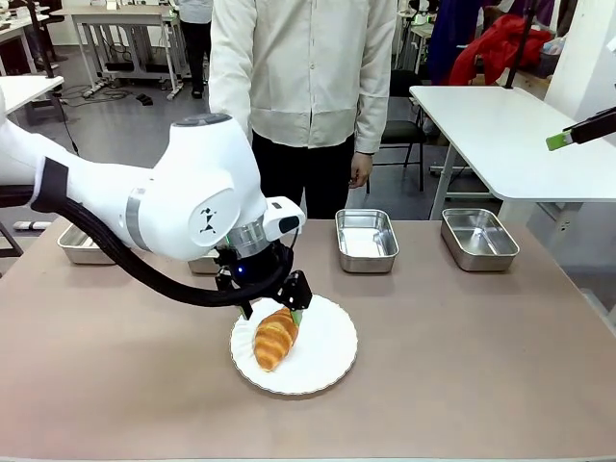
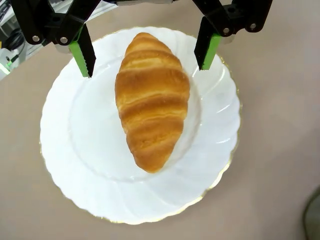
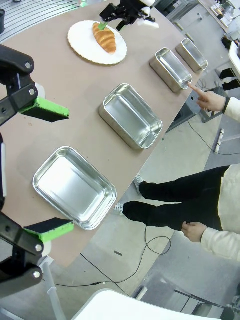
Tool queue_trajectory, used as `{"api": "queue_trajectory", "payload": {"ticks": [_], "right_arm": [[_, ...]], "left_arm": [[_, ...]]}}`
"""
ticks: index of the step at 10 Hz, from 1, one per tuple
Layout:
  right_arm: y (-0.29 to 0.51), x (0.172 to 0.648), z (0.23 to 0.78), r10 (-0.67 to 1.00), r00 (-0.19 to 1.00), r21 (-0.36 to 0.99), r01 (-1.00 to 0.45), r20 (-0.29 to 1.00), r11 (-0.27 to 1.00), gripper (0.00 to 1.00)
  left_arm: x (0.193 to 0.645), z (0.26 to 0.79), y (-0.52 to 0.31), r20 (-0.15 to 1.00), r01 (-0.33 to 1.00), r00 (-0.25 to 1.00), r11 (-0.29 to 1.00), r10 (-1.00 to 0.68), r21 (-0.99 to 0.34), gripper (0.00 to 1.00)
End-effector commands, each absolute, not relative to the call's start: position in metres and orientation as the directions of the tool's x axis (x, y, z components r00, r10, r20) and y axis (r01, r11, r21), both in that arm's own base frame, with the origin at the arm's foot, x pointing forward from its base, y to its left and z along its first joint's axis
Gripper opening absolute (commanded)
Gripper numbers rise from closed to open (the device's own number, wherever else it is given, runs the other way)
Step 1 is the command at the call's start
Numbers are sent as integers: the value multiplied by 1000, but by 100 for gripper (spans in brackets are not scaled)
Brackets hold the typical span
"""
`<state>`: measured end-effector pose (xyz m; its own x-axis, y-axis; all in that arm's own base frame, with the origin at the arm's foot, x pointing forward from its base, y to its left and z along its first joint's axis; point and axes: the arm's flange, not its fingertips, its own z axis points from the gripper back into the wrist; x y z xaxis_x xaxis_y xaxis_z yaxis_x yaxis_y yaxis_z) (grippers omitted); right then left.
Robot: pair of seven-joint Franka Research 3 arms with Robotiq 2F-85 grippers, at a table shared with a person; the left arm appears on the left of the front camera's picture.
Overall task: Place the bread in the container.
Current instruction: Place the Butter Roll into the Airtight Container indicated by the human.
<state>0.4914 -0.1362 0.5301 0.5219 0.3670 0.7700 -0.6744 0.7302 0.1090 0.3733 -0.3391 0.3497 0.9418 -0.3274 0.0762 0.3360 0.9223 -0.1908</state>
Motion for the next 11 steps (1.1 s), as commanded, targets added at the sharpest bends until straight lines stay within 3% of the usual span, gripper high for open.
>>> {"api": "queue_trajectory", "payload": {"ticks": [1,9,10,11], "right_arm": [[-136,491,531,364,518,110,-676,774,728,100],[-136,491,531,364,518,110,-676,774,728,100],[-136,491,531,364,518,110,-676,774,728,100],[-136,491,531,364,518,110,-676,774,728,100]], "left_arm": [[377,340,-353,41,324,946,930,-322,-171,100],[375,309,-376,9,384,923,923,-384,-25,100],[377,307,-376,3,385,923,923,-385,-15,95],[377,307,-376,0,386,922,922,-386,-8,81]]}}
